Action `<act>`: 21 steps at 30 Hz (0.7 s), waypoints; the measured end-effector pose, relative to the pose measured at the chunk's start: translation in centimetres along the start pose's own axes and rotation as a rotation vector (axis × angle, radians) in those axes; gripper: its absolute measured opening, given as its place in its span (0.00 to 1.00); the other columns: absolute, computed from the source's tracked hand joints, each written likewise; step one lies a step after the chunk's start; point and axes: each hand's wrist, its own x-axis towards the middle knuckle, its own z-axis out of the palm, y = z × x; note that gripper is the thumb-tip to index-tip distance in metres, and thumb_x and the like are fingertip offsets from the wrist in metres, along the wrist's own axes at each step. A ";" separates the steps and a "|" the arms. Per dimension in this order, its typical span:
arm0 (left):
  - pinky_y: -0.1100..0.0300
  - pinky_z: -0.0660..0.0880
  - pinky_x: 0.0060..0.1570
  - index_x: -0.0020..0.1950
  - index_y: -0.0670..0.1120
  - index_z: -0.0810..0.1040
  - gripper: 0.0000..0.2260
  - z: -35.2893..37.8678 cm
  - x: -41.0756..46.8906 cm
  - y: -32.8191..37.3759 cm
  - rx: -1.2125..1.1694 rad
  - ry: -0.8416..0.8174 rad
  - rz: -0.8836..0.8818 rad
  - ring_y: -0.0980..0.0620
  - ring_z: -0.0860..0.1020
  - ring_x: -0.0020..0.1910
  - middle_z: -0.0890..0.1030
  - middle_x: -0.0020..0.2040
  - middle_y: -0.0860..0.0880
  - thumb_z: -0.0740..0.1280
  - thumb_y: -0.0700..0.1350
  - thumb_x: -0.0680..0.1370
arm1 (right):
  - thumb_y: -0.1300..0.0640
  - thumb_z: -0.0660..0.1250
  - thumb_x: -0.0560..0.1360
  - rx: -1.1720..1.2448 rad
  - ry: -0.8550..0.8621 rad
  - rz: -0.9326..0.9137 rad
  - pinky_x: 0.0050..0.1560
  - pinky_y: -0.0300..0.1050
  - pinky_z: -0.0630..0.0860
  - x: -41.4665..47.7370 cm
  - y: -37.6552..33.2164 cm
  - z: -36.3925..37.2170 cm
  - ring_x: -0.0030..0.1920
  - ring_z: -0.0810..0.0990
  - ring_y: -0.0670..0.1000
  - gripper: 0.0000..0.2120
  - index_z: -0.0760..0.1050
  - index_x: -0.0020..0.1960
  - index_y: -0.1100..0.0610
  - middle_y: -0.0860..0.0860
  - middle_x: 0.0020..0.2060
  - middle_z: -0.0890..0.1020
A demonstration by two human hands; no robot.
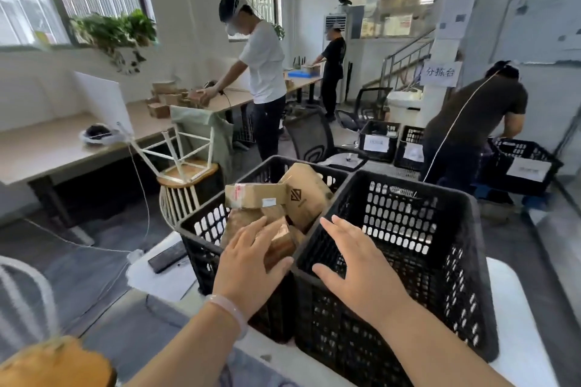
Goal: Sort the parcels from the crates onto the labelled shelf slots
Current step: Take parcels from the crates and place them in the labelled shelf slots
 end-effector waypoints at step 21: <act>0.52 0.57 0.74 0.75 0.57 0.67 0.26 7.3 23.0 -21.9 -0.182 -0.260 -0.114 0.47 0.59 0.75 0.63 0.76 0.50 0.65 0.57 0.78 | 0.41 0.60 0.78 0.235 -0.162 0.457 0.71 0.41 0.55 23.6 0.8 16.7 0.74 0.54 0.41 0.30 0.54 0.77 0.42 0.42 0.75 0.59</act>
